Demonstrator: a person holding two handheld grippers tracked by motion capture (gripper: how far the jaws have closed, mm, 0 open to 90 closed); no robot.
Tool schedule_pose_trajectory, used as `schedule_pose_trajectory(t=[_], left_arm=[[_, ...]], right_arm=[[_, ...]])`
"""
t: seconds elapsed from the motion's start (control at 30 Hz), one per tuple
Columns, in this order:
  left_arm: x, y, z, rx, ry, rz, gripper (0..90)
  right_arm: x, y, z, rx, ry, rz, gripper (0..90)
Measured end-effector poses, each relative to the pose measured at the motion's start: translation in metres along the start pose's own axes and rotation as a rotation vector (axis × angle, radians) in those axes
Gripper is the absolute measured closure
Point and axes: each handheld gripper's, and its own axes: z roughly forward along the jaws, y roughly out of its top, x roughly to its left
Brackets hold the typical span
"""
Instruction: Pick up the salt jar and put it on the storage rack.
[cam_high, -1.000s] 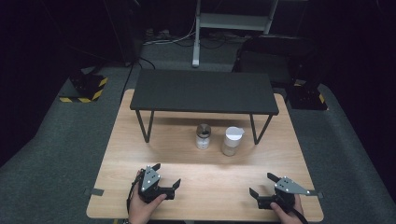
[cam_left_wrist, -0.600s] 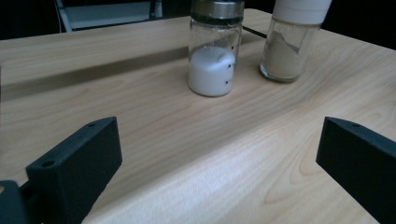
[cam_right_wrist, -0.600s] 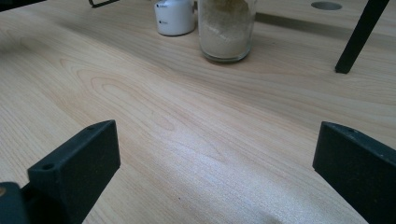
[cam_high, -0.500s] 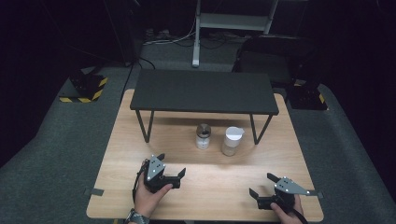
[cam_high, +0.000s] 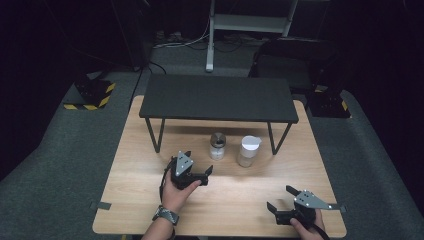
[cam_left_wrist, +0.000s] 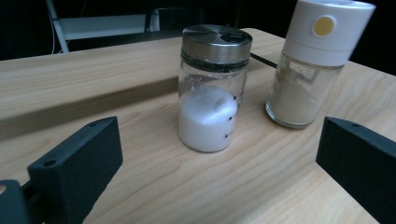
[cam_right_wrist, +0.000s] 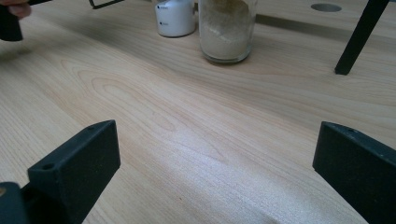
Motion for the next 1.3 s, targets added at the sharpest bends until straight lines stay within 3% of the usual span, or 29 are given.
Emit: schedule_pose_trajectory(t=[0.33,0.43,0.83,1.17,1.3], left_arm=[[-0.007,0.008,0.035,0.013,0.000,0.008,1.7],[-0.009,0.010,0.050,0.016,0.010,-0.009,2.6],[-0.010,0.016,0.077,0.034,0.019,-0.013,10.8],[-0.007,0.017,0.086,0.048,0.029,-0.051,27.5],[-0.007,0.015,0.087,0.042,0.030,-0.055,28.4]], right_arm=[[-0.001,-0.001,0.000,-0.002,-0.001,0.012,0.8],[-0.001,-0.001,-0.001,-0.005,-0.001,0.015,0.8],[-0.002,-0.003,-0.002,-0.013,-0.001,0.026,0.7],[-0.002,-0.004,-0.002,-0.022,-0.001,0.033,0.7],[-0.003,-0.004,-0.002,-0.021,0.001,0.037,0.7]])
